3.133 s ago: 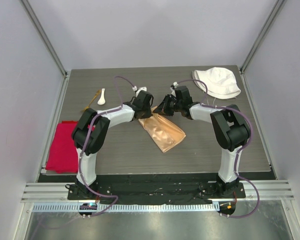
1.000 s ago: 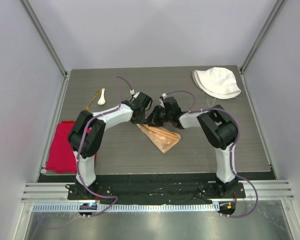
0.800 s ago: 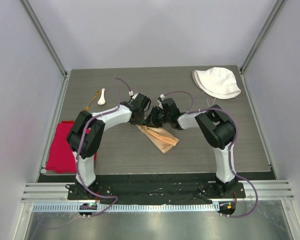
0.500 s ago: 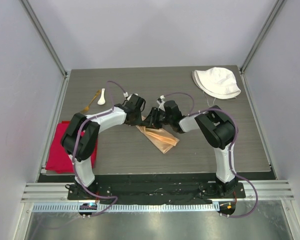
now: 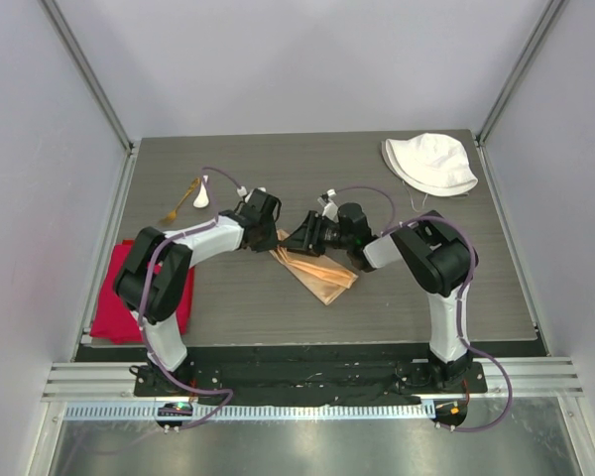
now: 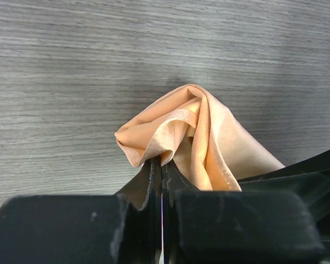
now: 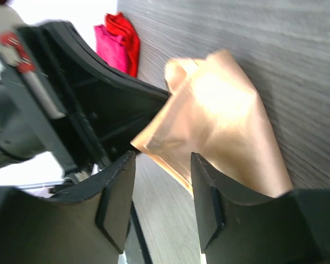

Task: Fold the napkin into a case and place the utensils inside
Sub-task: Stuff the top corner of the smaller-rectangle-folded napkin into the folded napkin.

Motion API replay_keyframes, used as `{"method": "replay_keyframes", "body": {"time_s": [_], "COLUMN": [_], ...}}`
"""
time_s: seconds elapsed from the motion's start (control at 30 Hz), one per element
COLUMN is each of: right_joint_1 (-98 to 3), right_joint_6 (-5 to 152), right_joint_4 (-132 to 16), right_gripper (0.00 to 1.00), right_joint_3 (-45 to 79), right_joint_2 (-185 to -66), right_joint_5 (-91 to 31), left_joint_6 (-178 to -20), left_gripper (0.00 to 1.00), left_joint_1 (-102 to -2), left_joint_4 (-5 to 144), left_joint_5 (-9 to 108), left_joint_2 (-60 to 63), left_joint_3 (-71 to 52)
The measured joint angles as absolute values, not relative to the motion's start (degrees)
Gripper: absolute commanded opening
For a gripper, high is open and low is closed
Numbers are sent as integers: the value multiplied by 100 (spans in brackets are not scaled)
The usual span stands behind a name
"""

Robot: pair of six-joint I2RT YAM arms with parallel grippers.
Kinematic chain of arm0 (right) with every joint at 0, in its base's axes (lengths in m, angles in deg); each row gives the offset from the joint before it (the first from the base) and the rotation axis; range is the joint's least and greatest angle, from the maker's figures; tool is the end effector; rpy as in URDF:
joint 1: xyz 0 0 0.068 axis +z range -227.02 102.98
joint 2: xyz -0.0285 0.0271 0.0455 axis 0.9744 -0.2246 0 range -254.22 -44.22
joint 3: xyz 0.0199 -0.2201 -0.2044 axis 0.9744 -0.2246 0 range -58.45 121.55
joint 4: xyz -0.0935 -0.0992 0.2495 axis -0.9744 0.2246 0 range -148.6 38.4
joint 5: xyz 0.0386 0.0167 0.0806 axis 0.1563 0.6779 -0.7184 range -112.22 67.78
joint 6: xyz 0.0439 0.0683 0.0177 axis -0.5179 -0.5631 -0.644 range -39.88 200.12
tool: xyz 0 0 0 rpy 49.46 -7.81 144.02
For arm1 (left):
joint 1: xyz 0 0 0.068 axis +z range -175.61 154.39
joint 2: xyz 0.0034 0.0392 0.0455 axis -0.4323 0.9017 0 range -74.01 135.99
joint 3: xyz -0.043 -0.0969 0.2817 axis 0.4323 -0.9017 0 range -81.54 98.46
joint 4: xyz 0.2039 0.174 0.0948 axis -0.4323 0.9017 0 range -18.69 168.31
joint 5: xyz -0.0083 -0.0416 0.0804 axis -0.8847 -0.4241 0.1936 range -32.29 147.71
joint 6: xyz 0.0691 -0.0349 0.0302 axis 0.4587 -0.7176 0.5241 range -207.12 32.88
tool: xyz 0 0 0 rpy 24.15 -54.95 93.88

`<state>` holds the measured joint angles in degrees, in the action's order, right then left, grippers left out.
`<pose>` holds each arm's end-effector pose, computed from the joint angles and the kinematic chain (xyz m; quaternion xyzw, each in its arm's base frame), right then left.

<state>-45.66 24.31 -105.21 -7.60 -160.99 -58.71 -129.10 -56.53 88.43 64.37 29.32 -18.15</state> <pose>0.3546 0.2667 0.1102 -0.0130 0.7954 0.5638 0.2220 0.3578 -0.2046 0.1493 -0.1086 0.9513 -0.1233 0.2608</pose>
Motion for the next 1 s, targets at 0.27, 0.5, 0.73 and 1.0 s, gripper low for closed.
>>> {"method": "replay_keyframes", "body": {"time_s": [0.27, 0.5, 0.73, 1.0], "right_joint_1": [-4639, -4639, -4614, -4573], "right_joint_6": [1849, 1522, 1458, 1889], "right_joint_4": [-11218, -11511, -11555, -11015], "right_gripper": [22, 14, 8, 7], "right_joint_3": [-697, -555, -373, -78], "right_joint_2": [-16403, -16855, -17151, -17159], "right_joint_5": [-6101, -6219, -6212, -6000], "left_joint_6": [-13017, -13043, -13100, -13070], "left_gripper": [0, 0, 0, 0], "left_joint_1": [-5633, -5627, -5620, -5511], "left_joint_4": [8771, 8740, 8740, 9073], "left_joint_5": [6345, 6277, 6030, 5724], "left_joint_2": [2796, 2742, 2744, 2763], "left_joint_3": [-1933, -1992, -1992, -1799]}}
